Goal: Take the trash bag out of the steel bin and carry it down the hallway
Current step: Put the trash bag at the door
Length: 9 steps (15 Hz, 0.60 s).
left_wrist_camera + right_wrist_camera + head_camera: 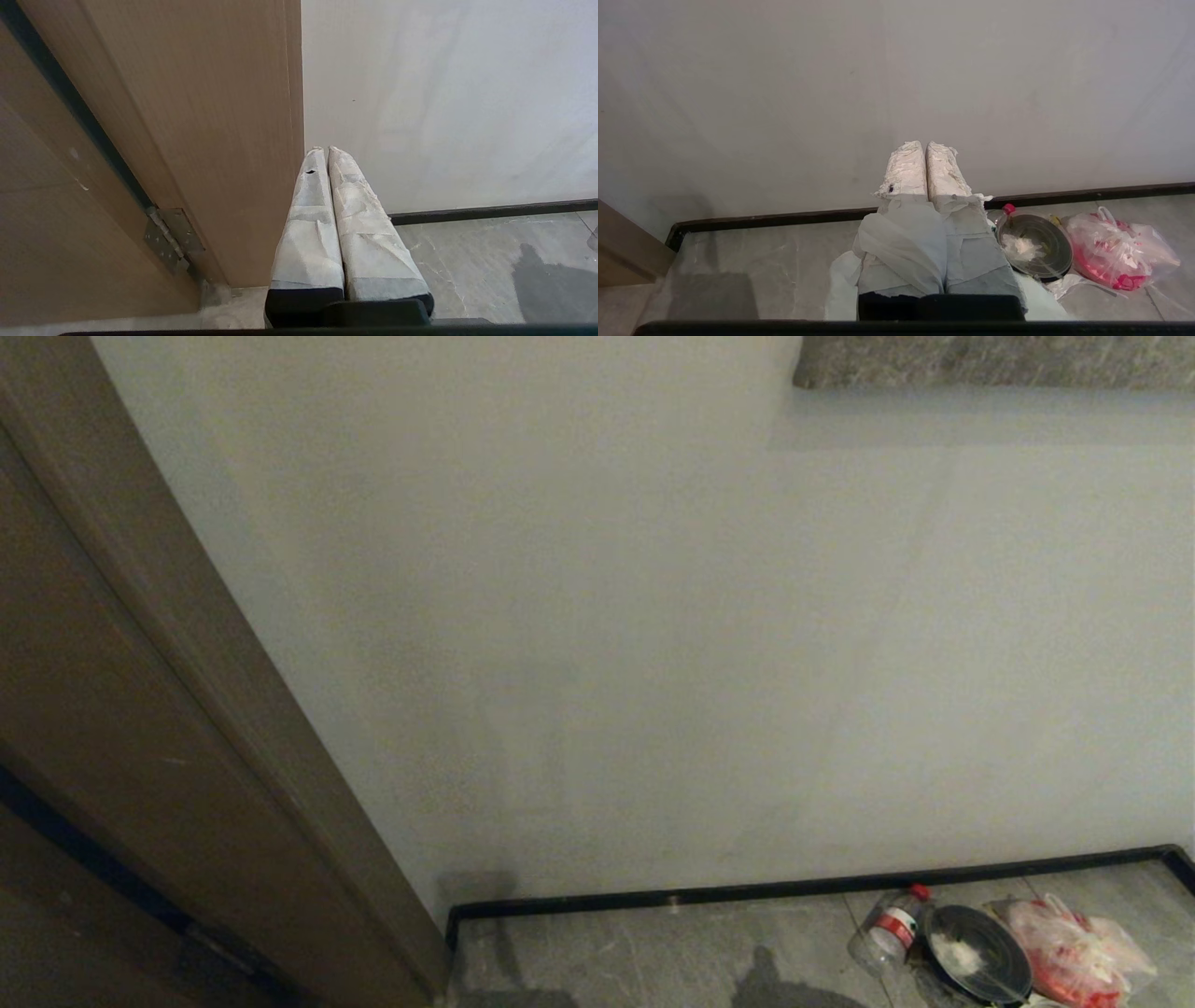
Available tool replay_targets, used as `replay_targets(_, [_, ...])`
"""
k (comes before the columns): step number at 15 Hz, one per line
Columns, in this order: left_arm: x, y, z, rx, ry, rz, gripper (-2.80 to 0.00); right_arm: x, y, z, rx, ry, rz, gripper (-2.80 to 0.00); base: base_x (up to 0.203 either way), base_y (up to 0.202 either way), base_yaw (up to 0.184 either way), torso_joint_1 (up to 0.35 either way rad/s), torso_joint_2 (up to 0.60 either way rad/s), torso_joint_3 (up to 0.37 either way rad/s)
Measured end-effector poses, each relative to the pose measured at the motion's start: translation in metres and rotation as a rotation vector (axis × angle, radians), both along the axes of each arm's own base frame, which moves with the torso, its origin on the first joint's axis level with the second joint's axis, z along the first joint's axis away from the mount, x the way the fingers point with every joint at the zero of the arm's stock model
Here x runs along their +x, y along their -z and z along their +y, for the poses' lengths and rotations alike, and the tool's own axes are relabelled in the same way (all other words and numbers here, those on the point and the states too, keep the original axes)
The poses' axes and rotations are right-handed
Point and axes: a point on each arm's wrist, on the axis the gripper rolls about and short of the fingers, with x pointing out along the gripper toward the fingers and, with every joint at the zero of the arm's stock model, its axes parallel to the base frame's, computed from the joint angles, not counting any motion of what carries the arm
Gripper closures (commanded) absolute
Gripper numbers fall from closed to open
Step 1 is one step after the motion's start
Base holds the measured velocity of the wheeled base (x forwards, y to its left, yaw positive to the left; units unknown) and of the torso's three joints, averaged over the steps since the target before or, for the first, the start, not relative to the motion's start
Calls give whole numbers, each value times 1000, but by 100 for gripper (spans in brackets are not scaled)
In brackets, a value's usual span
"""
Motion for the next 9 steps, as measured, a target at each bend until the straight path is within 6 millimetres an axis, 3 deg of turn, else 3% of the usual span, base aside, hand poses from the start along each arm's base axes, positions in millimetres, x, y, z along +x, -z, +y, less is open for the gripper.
replay_targets(9, [0, 0, 0, 0, 0, 0, 0, 0, 0, 0, -2, -1, 0, 0, 0, 0, 0, 1, 1, -15])
